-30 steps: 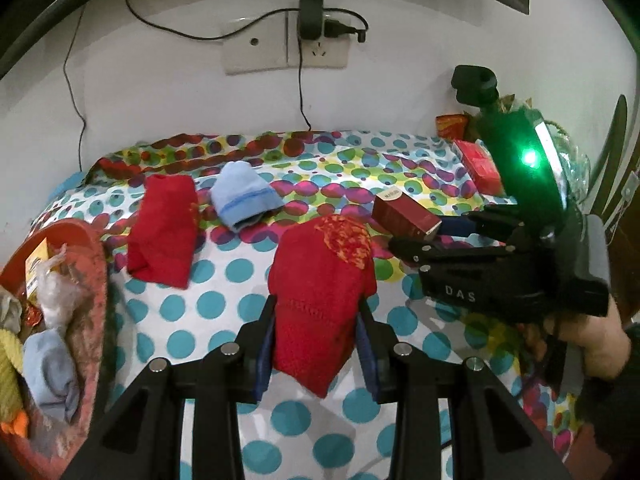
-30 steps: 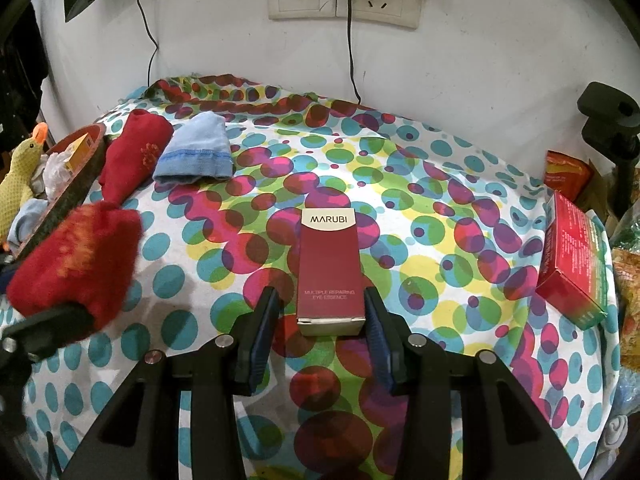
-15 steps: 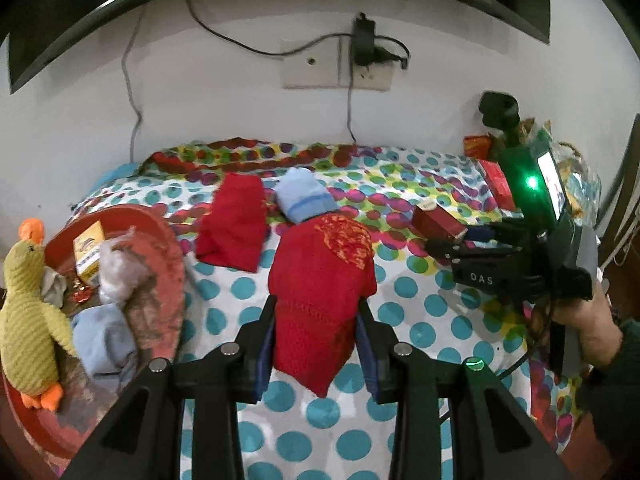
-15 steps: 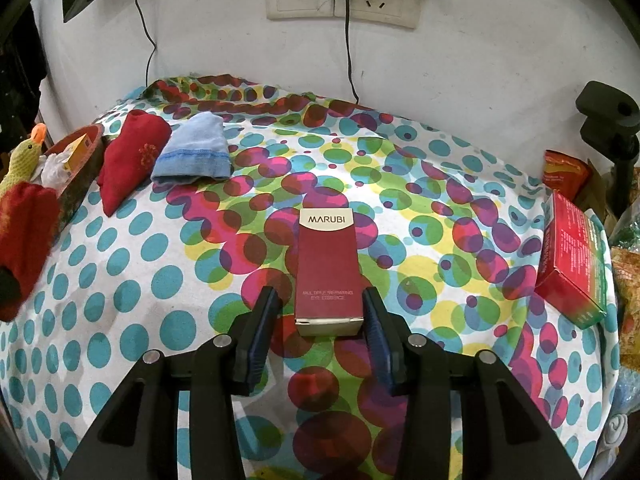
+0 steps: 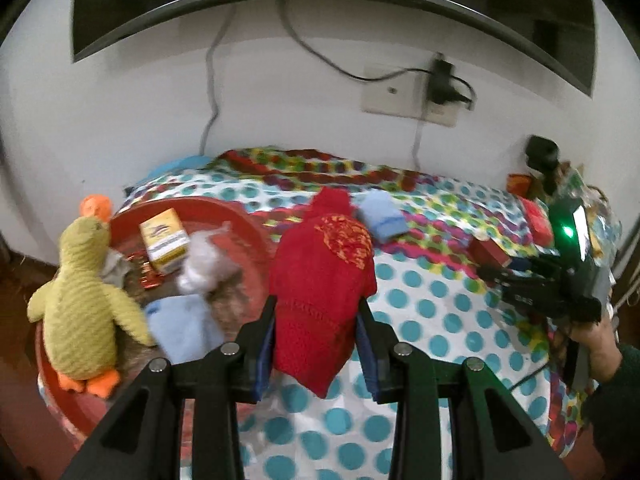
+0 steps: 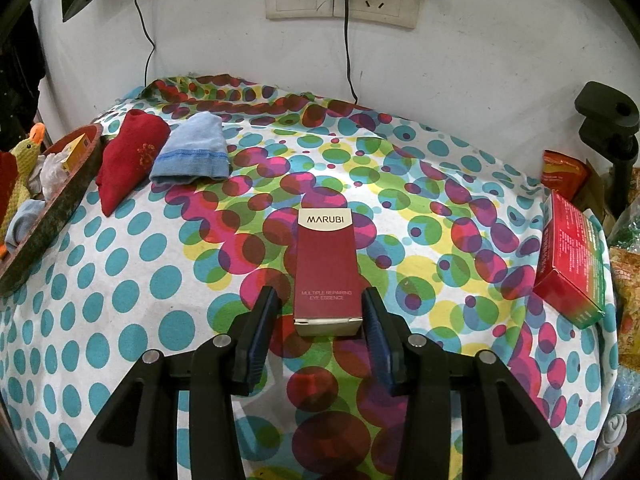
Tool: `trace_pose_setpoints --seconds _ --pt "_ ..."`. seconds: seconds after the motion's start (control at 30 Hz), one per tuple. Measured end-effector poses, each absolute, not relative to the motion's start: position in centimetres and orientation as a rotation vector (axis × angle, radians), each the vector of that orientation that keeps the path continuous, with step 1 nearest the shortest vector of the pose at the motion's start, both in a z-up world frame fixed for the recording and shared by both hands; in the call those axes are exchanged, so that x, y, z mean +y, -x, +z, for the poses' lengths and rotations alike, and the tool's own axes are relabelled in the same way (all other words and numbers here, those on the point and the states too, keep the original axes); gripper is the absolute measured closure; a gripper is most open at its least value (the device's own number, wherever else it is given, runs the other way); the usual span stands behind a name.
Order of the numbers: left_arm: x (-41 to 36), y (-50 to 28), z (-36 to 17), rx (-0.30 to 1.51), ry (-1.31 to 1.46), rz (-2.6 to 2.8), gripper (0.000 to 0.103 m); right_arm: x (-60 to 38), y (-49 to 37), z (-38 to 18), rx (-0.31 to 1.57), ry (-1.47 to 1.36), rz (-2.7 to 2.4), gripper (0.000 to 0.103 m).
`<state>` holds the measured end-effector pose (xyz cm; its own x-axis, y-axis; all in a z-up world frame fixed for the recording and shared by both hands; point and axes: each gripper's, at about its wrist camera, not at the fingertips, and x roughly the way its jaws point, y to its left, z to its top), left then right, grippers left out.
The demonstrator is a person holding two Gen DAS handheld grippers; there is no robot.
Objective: Organize objects
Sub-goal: 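Carry the red sock with the left tool over the tray and release it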
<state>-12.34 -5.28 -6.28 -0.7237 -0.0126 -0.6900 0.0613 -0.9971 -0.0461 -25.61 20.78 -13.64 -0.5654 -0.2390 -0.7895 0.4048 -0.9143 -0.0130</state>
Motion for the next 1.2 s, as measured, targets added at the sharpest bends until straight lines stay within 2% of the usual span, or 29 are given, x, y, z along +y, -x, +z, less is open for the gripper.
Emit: trace_pose_setpoints --seconds 0.4,1.2 --pt "-13.6 12.9 -6.4 0.129 -1.135 -2.705 0.067 20.8 25.5 -13.7 0.274 -1.209 -2.482 0.062" --pt "-20.4 20.2 -9.2 0.204 -1.246 -2.551 0.063 20.8 25.6 -13.7 0.273 -1.210 -2.482 0.062"
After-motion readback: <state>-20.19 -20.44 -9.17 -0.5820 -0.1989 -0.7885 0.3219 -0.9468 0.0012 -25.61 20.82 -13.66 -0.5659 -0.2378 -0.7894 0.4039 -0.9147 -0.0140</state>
